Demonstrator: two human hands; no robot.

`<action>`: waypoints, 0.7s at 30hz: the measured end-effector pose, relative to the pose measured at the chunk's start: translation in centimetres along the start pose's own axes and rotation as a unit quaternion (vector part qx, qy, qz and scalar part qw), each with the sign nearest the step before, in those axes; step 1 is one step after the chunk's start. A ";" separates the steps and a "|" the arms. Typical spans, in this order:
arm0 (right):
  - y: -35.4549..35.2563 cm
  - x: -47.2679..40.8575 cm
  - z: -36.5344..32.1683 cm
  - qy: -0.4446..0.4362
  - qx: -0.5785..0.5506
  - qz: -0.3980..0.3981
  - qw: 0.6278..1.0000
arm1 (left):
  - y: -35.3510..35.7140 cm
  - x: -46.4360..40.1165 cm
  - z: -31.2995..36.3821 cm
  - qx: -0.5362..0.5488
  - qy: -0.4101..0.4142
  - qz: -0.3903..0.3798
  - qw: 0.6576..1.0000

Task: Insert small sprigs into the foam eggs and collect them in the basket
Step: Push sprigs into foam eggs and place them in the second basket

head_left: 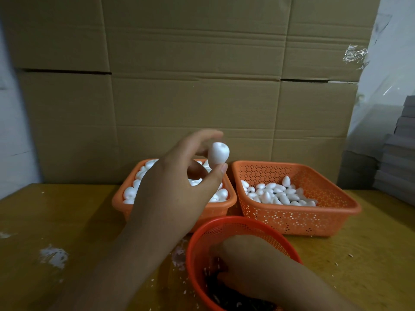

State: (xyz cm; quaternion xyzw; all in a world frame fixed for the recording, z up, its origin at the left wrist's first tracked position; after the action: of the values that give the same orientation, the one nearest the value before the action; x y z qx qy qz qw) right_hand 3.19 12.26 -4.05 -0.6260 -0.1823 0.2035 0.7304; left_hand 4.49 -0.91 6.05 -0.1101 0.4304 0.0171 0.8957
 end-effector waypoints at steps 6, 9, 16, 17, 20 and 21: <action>-1.3 0.3 0.7 0.009 -0.044 0.040 0.998 | -0.1 -0.1 -0.6 -0.011 -0.035 -0.011 0.999; -1.5 0.3 0.8 0.010 -0.060 0.035 0.998 | 0.1 0.0 -0.7 -0.019 -0.039 -0.024 0.999; -1.7 0.2 0.8 0.001 -0.089 0.032 0.996 | 0.5 0.1 -0.8 -0.035 -0.057 -0.047 0.997; -1.8 0.2 0.9 0.004 -0.101 0.046 0.994 | 0.5 0.1 -0.8 -0.039 -0.059 -0.050 0.996; -2.3 0.2 1.5 0.025 -0.135 0.090 0.986 | 0.5 0.2 -0.9 -0.053 -0.064 -0.055 0.995; -2.5 0.3 1.8 0.033 -0.141 0.104 0.984 | 0.5 0.2 -0.9 -0.056 -0.066 -0.056 0.995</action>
State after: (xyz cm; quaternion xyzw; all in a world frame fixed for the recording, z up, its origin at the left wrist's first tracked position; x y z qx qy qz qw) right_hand 2.67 13.57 -1.30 -0.7446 -0.1189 0.2304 0.6151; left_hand 3.83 -0.59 5.30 -0.1826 0.3617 -0.0020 0.9142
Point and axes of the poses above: each hand's wrist, its own x-axis away from the middle knuckle, its own y-axis out of the palm, z = x × y, the point moved 4 cm from there along -x, towards the middle knuckle, and after that the axes turned 14 degrees about x, right-handed, at the moved point
